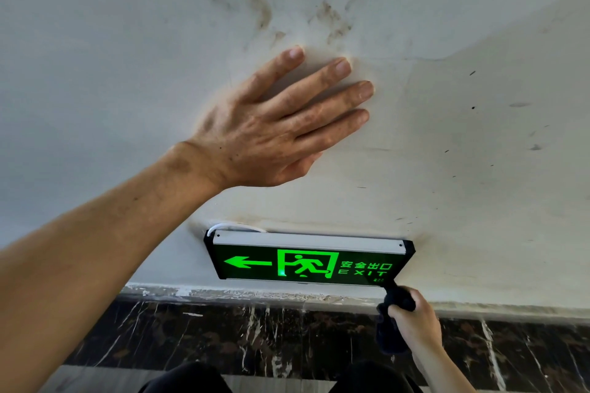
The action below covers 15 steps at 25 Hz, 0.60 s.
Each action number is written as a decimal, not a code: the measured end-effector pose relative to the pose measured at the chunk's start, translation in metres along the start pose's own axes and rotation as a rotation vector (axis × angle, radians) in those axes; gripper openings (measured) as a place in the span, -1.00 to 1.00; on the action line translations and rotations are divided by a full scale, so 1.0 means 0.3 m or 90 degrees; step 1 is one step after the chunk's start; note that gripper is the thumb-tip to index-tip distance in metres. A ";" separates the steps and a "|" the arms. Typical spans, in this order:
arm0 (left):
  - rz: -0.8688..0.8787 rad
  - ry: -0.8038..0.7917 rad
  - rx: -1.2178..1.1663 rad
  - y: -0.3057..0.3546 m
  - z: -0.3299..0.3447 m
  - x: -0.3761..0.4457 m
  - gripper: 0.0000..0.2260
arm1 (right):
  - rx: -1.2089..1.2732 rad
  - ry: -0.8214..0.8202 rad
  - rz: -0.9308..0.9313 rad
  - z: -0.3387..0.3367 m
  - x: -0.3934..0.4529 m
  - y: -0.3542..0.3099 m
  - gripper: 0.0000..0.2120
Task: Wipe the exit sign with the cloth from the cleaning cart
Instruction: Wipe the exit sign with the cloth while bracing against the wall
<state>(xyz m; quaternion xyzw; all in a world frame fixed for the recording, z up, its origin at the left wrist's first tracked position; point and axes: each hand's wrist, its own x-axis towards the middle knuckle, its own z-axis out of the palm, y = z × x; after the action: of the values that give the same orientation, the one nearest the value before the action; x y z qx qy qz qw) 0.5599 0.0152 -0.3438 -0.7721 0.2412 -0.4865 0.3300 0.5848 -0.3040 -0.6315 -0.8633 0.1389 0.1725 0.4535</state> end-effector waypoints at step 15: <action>0.001 0.002 -0.002 -0.002 -0.006 0.005 -0.54 | 0.687 -0.148 0.256 0.188 -0.087 -0.052 -0.65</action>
<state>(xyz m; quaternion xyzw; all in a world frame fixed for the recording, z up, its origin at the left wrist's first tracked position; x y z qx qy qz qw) 0.5589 0.0141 -0.3418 -0.7717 0.2434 -0.4872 0.3285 0.5579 -0.2464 -0.6388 -0.4424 0.3171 0.2535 0.7996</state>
